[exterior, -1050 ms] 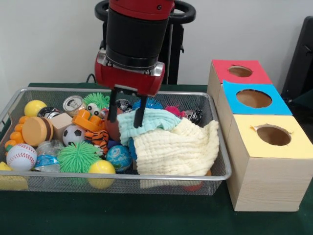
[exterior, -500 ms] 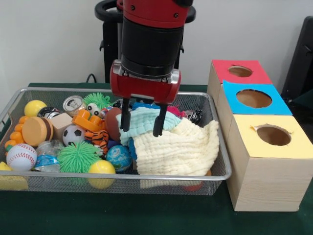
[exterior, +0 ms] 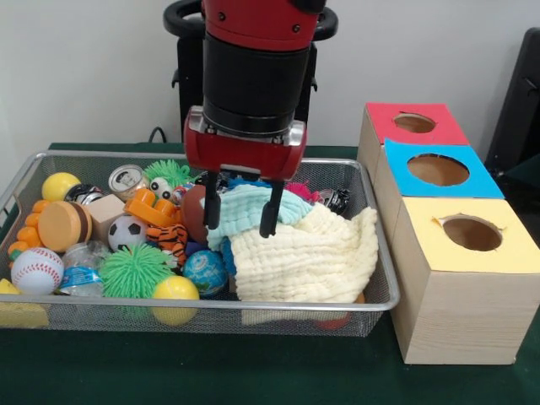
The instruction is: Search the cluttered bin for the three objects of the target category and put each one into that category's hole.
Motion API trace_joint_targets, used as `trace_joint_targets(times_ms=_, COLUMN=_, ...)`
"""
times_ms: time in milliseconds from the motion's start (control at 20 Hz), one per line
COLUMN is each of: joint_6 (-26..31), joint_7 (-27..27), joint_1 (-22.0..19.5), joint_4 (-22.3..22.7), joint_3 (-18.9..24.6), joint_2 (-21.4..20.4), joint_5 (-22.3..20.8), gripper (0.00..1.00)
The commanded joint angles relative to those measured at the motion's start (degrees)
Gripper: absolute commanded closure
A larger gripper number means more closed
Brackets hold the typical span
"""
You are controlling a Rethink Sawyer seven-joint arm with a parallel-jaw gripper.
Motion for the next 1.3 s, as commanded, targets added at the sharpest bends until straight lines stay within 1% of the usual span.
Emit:
trace_joint_targets(times_ms=50, joint_6=-3.7, joint_7=-10.3, joint_1=-3.6, joint_4=7.8, joint_3=6.8, joint_2=-0.9, joint_5=-2.6, gripper=0.0)
trace_joint_targets(times_ms=250, joint_6=-3.6, joint_7=-9.7, joint_1=-4.0, joint_4=7.8, joint_3=7.8, joint_2=-0.9, joint_5=-3.0, gripper=0.0)
trace_joint_targets(times_ms=400, joint_6=-2.4, joint_7=-8.9, joint_1=-4.2, joint_4=7.5, joint_3=8.2, joint_2=-1.7, joint_5=-2.8, gripper=0.0)
trace_joint_targets(times_ms=550, joint_6=-1.4, joint_7=-7.1, joint_1=-3.3, joint_4=6.3, joint_3=7.6, joint_2=-1.6, joint_5=-3.2, gripper=0.0)
trace_joint_targets(times_ms=600, joint_6=-1.9, joint_7=-6.9, joint_1=-3.2, joint_4=6.9, joint_3=7.5, joint_2=-1.9, joint_5=-3.4, gripper=0.0)
trace_joint_targets(times_ms=750, joint_6=-5.5, joint_7=-7.1, joint_1=-4.2, joint_4=10.5, joint_3=9.0, joint_2=-2.7, joint_5=-2.7, gripper=0.0)
trace_joint_targets(times_ms=900, joint_6=-7.6, joint_7=-4.8, joint_1=-3.0, joint_4=11.9, joint_3=8.0, joint_2=-2.7, joint_5=-3.7, gripper=0.0)
trace_joint_targets(times_ms=1050, joint_6=-7.0, joint_7=-3.2, joint_1=-2.2, joint_4=10.7, joint_3=8.0, joint_2=-2.2, joint_5=-2.9, gripper=0.0)
trace_joint_targets(times_ms=1150, joint_6=-5.9, joint_7=-1.8, joint_1=-0.8, joint_4=9.3, joint_3=6.7, joint_2=-2.1, joint_5=-3.3, gripper=0.0)
trace_joint_targets(times_ms=1250, joint_6=-4.1, joint_7=-1.4, joint_1=-0.2, joint_4=8.5, joint_3=5.7, joint_2=-2.3, joint_5=-3.6, gripper=0.0)
trace_joint_targets(times_ms=1300, joint_6=-4.2, joint_7=-1.4, joint_1=-0.1, joint_4=8.5, joint_3=5.5, joint_2=-2.3, joint_5=-3.7, gripper=0.0)
